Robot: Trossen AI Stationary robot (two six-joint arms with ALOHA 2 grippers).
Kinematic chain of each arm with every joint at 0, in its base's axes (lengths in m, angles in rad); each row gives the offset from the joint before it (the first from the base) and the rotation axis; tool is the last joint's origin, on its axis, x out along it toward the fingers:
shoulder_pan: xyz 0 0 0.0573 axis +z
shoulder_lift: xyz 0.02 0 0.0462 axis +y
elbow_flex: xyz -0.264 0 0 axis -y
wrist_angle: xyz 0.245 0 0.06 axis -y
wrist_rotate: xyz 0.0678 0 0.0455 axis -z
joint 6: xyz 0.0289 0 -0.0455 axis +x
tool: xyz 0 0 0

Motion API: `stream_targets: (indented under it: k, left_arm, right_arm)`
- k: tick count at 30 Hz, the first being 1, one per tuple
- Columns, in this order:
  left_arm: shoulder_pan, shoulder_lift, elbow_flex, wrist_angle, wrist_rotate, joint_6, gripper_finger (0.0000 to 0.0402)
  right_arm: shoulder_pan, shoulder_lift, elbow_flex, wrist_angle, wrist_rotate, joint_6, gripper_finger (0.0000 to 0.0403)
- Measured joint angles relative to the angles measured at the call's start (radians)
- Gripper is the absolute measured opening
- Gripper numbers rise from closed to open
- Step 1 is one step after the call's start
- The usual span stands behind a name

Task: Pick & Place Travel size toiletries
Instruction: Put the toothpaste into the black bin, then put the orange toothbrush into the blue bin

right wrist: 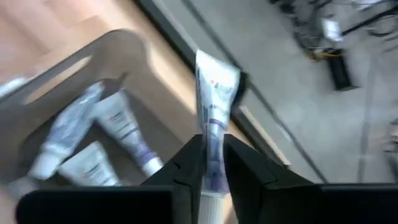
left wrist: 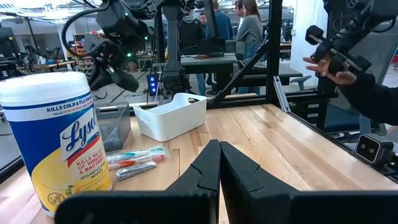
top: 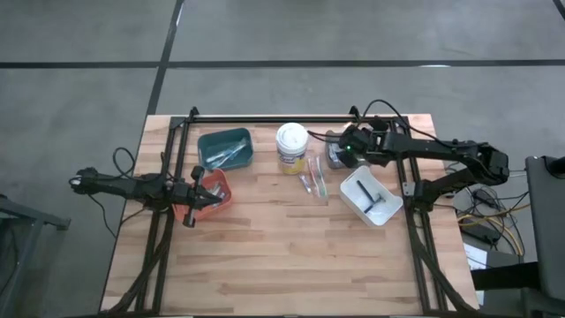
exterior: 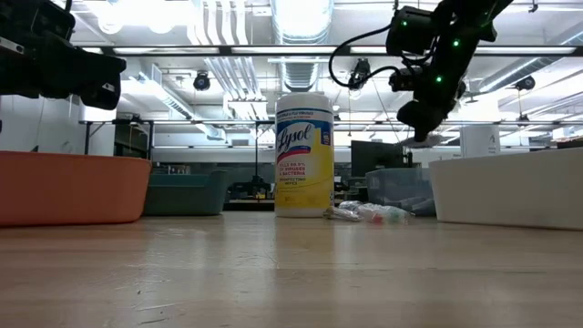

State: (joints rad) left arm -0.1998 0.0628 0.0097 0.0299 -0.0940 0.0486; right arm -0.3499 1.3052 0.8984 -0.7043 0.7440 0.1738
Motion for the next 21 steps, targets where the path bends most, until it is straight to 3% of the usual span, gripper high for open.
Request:
stream_targets:
  k: [11,17,21]
  left_arm:
    - [0.000,0.000,0.000,0.000,0.000,0.000,0.0007]
    - [0.000,0.000,0.000,0.000,0.000,0.000,0.0007]
    - [0.000,0.000,0.000,0.000,0.000,0.000,0.0007]
  right_arm:
    - [-0.007,-0.001,0.001,0.064,0.045,-0.025,0.0155]
    - [-0.007,-0.002,0.001,0.068,0.065,-0.101,0.0164]
    - [-0.007,-0.001,0.001,0.070,0.049,-0.261,0.0155]
